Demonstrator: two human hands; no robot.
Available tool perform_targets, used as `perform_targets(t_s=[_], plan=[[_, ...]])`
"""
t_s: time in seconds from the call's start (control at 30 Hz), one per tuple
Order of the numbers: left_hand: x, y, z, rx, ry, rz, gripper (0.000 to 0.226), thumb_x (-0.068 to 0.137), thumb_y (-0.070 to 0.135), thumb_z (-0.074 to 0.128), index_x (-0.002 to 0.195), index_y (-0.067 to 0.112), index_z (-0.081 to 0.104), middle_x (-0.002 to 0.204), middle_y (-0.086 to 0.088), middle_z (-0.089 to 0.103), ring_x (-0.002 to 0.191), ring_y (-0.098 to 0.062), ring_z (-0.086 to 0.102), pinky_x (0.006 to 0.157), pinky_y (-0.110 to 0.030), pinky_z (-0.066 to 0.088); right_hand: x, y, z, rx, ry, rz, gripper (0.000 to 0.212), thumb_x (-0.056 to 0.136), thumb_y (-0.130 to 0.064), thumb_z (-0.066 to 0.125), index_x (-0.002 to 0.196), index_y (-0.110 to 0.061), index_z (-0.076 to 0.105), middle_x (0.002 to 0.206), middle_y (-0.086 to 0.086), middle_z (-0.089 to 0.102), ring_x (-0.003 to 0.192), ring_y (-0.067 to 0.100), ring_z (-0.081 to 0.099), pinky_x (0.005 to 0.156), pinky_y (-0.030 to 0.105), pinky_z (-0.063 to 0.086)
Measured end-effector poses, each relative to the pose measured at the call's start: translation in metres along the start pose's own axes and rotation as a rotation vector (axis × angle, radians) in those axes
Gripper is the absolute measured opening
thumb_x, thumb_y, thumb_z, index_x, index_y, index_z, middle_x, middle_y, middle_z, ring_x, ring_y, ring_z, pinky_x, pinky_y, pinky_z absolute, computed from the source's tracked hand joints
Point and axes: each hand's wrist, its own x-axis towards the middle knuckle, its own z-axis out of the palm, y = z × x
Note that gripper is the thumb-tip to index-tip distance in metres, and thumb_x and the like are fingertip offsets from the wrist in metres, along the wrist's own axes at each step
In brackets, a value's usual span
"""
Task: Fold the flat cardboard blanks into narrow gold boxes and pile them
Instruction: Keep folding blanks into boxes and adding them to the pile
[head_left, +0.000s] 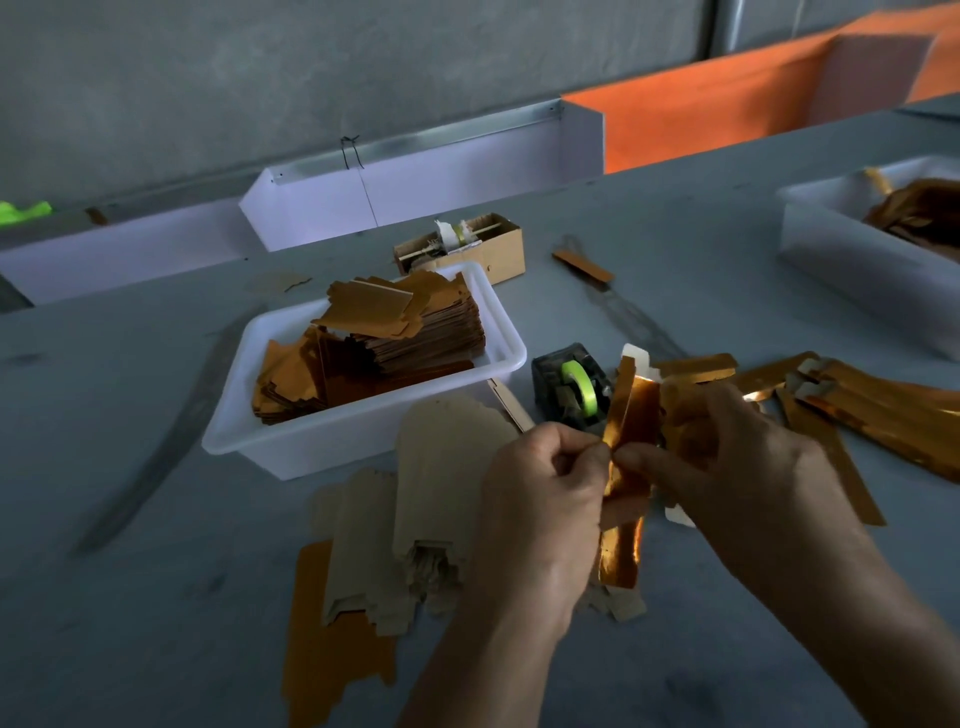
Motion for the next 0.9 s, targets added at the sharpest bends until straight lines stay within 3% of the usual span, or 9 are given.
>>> perform_targets(t_s=[0.13,0.23,0.33,0.4,0.47,0.57,0.7,0.8,0.9], plan=[[-0.001,0.005,-0.002,-0.076,-0.078,-0.057,0.012,0.093,0.013,0.056,0.089,0.017,0.067,0.087,-0.003,0.072,0.072,-0.017,0.073,0.066,-0.032,0.060,0.001,0.006,0.013,0.634,-0.122,0.133,0.010,0.080,-0.023,0.065,0.090,-0.023,0.063,0.075,-0.006,0.067,0.080,0.013,0.063,0.067,0.025,0.045],[-0.003,0.003,-0.003,0.045,-0.121,-0.052,0.019,0.096,0.018,0.053,0.100,0.030,0.068,0.089,0.004,0.071,0.071,-0.009,0.072,0.064,-0.030,0.060,0.002,0.012,0.024,0.668,-0.049,0.117,0.012,0.083,-0.020,0.064,0.090,-0.028,0.065,0.082,-0.004,0.068,0.084,0.016,0.065,0.076,0.034,0.050],[0.001,0.004,-0.005,0.463,-0.019,0.133,0.023,0.098,0.024,0.051,0.112,0.032,0.066,0.090,0.012,0.071,0.074,-0.005,0.068,0.069,-0.029,0.059,0.008,0.020,0.023,0.725,-0.018,0.148,0.021,0.085,-0.019,0.063,0.085,-0.040,0.066,0.079,-0.003,0.069,0.078,0.018,0.067,0.068,0.035,0.052],[0.008,0.008,-0.008,0.833,0.134,0.267,0.027,0.098,0.027,0.049,0.121,0.032,0.062,0.105,0.011,0.068,0.091,-0.007,0.061,0.079,-0.025,0.052,0.021,0.035,0.016,0.627,0.085,0.177,0.023,0.086,-0.020,0.063,0.081,-0.042,0.064,0.077,-0.005,0.067,0.075,0.017,0.066,0.062,0.029,0.048],[0.014,0.009,-0.013,1.065,0.239,0.297,0.033,0.099,0.035,0.044,0.129,0.028,0.055,0.119,0.006,0.058,0.108,-0.011,0.048,0.086,-0.023,0.043,0.037,0.055,0.006,0.404,0.177,0.170,0.010,0.088,-0.024,0.061,0.088,-0.034,0.065,0.075,-0.001,0.065,0.069,0.019,0.062,0.057,0.026,0.045],[0.026,0.007,-0.014,1.260,0.252,0.130,0.045,0.097,0.049,0.036,0.135,0.026,0.047,0.127,-0.005,0.049,0.119,-0.021,0.038,0.094,-0.034,0.036,0.055,0.076,-0.003,0.015,0.144,0.236,0.022,0.090,-0.026,0.059,0.108,-0.014,0.063,0.078,0.006,0.060,0.068,0.024,0.054,0.055,0.027,0.039],[0.047,0.005,-0.003,1.245,0.191,-0.005,0.051,0.096,0.051,0.040,0.139,0.024,0.038,0.138,-0.011,0.043,0.131,-0.029,0.033,0.105,-0.043,0.034,0.053,0.072,0.008,-0.170,0.112,0.224,0.041,0.089,-0.023,0.061,0.127,-0.009,0.055,0.123,0.018,0.054,0.115,0.035,0.048,0.090,0.042,0.042],[0.059,0.002,0.003,1.215,0.144,-0.032,0.046,0.095,0.039,0.050,0.137,0.021,0.042,0.140,-0.010,0.040,0.134,-0.030,0.029,0.109,-0.051,0.031,0.041,0.061,0.019,-0.085,0.142,0.133,0.038,0.086,-0.017,0.065,0.122,-0.009,0.058,0.125,0.016,0.053,0.114,0.036,0.049,0.089,0.039,0.040],[0.063,0.002,0.002,1.155,0.242,0.073,0.033,0.093,0.019,0.055,0.126,0.018,0.054,0.130,-0.006,0.051,0.127,-0.024,0.038,0.109,-0.043,0.033,0.031,0.052,0.021,-0.018,0.183,0.092,0.037,0.087,-0.017,0.064,0.123,-0.011,0.058,0.127,0.013,0.053,0.113,0.034,0.051,0.089,0.040,0.043]])
